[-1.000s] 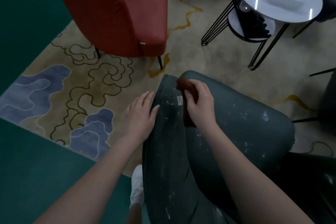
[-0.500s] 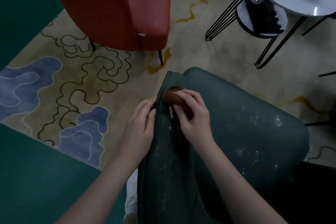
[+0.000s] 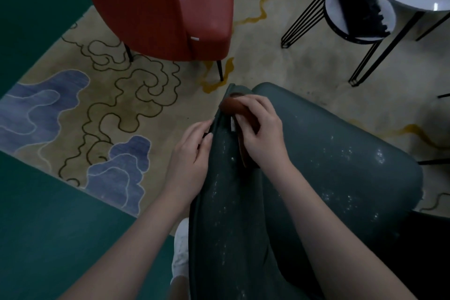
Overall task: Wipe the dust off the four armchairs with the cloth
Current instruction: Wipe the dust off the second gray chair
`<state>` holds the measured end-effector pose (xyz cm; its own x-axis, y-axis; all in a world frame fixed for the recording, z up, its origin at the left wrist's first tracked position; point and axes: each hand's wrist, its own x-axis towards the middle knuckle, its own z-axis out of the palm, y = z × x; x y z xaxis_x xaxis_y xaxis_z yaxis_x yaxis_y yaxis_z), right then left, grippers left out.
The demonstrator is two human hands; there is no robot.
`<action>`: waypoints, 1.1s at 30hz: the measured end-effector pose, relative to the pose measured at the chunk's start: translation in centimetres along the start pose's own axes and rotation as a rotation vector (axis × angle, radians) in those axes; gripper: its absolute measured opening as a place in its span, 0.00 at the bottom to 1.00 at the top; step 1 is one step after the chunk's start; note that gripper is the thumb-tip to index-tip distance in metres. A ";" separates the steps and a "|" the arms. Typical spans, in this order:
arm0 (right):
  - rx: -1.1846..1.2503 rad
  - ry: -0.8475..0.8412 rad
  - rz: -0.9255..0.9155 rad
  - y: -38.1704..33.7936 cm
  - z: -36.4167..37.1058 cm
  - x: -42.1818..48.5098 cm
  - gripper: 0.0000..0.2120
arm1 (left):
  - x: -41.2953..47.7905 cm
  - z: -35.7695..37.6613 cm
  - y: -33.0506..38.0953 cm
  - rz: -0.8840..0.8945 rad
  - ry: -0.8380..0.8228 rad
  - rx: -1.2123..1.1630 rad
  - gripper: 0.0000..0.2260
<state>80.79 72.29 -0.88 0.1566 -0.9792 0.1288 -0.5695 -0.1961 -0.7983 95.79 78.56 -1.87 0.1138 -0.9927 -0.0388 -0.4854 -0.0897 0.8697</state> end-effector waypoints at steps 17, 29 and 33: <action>-0.029 -0.106 -0.104 -0.2 -1.3 -6.6 0.14 | 1.6 -1.2 0.4 0.003 -0.033 -0.049 0.15; -0.101 -0.096 0.086 1.5 -0.9 6.2 0.14 | 4.3 -0.5 1.4 0.021 -0.006 0.031 0.10; -0.154 -0.208 -0.073 0.6 -1.4 4.1 0.15 | 4.6 -0.3 1.7 0.002 0.006 0.007 0.09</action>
<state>79.96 68.04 0.06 0.3558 -0.9334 0.0463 -0.6643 -0.2874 -0.6900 95.77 73.84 -0.45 0.1185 -0.9924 -0.0340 -0.4921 -0.0884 0.8661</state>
